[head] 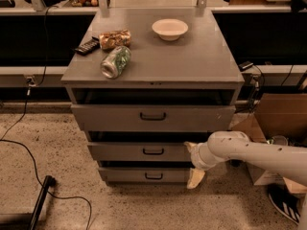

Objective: Open middle drawer

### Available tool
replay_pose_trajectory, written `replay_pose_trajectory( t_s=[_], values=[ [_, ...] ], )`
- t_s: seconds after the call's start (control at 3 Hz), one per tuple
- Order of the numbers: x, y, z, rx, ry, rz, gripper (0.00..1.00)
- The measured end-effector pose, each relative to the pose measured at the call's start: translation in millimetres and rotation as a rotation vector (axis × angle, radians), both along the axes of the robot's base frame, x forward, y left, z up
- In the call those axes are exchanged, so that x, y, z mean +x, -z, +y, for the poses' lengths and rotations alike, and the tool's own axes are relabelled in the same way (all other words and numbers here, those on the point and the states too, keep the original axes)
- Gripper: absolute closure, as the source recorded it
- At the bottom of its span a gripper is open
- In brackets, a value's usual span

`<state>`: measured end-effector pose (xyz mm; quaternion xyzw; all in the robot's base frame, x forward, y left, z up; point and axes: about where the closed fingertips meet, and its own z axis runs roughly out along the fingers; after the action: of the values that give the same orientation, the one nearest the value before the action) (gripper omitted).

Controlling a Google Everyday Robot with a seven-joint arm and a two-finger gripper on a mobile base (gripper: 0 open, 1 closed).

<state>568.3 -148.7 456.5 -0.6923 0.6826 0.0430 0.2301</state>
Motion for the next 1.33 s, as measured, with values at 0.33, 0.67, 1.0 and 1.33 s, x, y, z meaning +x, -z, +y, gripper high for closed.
replay_pose_trajectory(
  t_s=[0.33, 0.67, 1.0, 1.33],
  values=[
    [10, 1, -3, -0.028, 0.015, -0.029, 0.0],
    [23, 4, -12, -0.09, 0.031, -0.067, 0.0],
    [33, 12, -18, -0.103, 0.04, -0.069, 0.0],
    [42, 22, -20, -0.107, 0.023, -0.064, 0.0]
  ],
)
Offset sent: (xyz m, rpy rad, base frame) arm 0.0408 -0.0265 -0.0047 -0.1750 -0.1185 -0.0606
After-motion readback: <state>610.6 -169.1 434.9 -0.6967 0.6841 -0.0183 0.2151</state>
